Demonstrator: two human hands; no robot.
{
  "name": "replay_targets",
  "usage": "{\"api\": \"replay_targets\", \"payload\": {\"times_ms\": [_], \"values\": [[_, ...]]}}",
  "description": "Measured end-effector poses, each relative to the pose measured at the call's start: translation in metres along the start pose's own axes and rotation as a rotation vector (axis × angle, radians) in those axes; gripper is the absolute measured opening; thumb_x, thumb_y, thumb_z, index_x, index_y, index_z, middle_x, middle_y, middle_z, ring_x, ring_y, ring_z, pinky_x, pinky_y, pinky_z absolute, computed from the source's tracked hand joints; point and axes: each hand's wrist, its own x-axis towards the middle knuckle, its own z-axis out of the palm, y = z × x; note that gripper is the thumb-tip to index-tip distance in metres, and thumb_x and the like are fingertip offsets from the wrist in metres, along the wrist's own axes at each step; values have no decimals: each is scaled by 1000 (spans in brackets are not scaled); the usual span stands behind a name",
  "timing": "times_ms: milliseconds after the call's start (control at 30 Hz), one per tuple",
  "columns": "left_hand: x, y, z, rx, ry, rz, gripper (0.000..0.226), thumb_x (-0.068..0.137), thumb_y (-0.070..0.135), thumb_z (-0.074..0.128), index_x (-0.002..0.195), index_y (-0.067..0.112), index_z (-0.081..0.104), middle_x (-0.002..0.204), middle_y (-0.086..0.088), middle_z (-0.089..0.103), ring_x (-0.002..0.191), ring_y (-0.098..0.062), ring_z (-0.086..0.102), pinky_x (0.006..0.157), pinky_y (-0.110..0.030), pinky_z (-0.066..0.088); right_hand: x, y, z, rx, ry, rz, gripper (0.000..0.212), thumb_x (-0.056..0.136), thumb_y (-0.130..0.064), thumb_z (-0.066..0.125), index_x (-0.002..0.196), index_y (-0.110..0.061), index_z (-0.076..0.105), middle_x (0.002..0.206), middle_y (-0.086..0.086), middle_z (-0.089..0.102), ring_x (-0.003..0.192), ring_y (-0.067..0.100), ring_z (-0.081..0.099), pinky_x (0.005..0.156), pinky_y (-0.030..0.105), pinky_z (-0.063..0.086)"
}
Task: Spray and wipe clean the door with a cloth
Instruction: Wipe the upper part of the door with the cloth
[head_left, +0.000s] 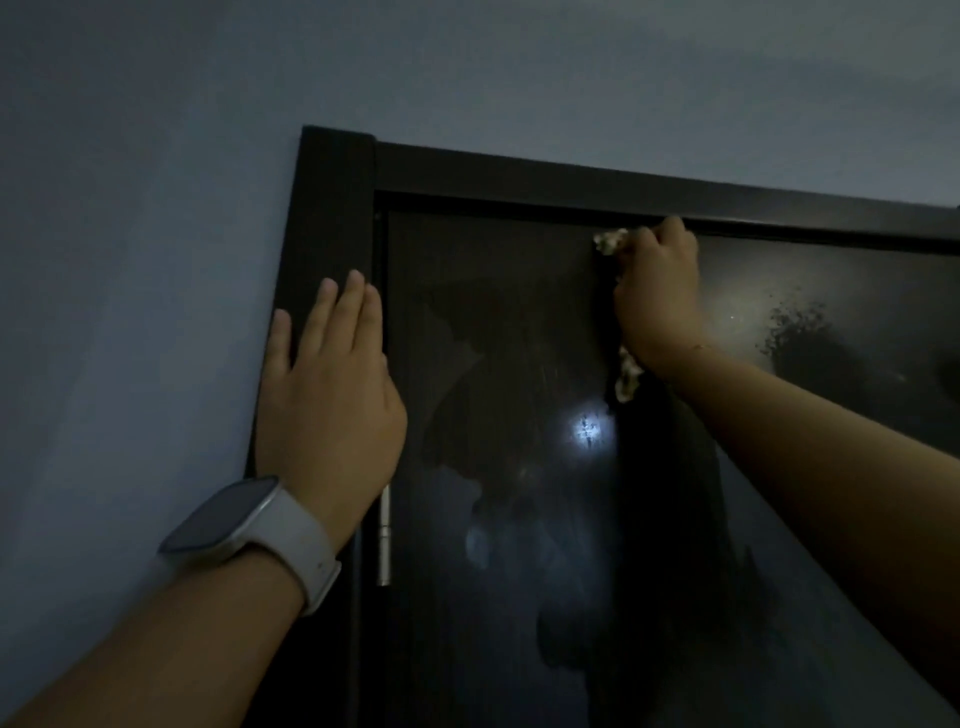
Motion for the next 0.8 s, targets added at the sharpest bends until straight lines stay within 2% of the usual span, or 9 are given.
{"api": "replay_targets", "payload": {"times_ms": [100, 200, 300, 367, 467, 600, 700, 800], "values": [[1, 0, -1, -22, -14, -12, 54, 97, 12, 41, 150, 6, 29, 158, -8, 25, 147, -24, 20, 120, -48, 12, -8, -63, 10, 55, -12, -77, 30, 95, -5, 48, 124, -5, 55, 143, 17, 37, 131, 29, 35, 110, 34, 31], [2, -2, -4, -48, -10, -39, 57, 94, 13, 48, 149, 7, 33, 158, -7, 28, 146, -23, 22, 119, -45, 13, -20, -126, 21, 147, -51, -277, 30, 94, -7, 51, 123, -9, 57, 137, 13, 41, 122, 24, 40, 104, 31, 40], [4, -4, -5, -76, 0, -76, 58, 94, 17, 53, 148, 5, 34, 156, -9, 30, 145, -25, 25, 118, -43, 17, -16, -127, 25, 157, -60, -393, 28, 93, -5, 54, 120, -7, 58, 129, 13, 44, 114, 25, 43, 94, 30, 44], [4, -5, -6, -90, 9, -120, 61, 94, 22, 55, 148, 4, 33, 157, -10, 28, 144, -27, 24, 117, -41, 18, -4, -98, 20, 91, -63, -428, 26, 92, -4, 54, 117, -6, 59, 127, 16, 46, 115, 29, 44, 96, 33, 43], [2, -4, -6, -89, 9, -129, 60, 96, 24, 51, 149, 5, 31, 158, -9, 26, 145, -27, 22, 117, -40, 16, 17, -34, 10, -15, -53, -326, 28, 90, 0, 50, 117, -1, 58, 125, 21, 46, 117, 36, 43, 96, 35, 37], [2, -3, -5, -65, 8, -124, 60, 97, 24, 49, 150, 7, 28, 158, -9, 25, 146, -26, 21, 118, -40, 15, 30, 25, -3, -90, -27, -76, 28, 93, 0, 48, 120, 6, 56, 129, 25, 43, 121, 39, 40, 101, 40, 36], [1, -2, -6, -73, 14, -145, 57, 98, 27, 44, 150, 8, 29, 158, -7, 25, 146, -24, 20, 118, -42, 15, 28, 8, 1, -68, 4, 19, 29, 93, 0, 48, 121, 4, 56, 134, 23, 40, 126, 37, 37, 107, 38, 34], [0, -2, -8, -87, 23, -176, 52, 101, 31, 37, 149, 11, 31, 158, -4, 26, 147, -21, 20, 117, -41, 16, 19, -40, 16, 6, -7, -107, 29, 94, -2, 48, 122, -3, 57, 135, 18, 41, 125, 32, 40, 107, 35, 36]]}}
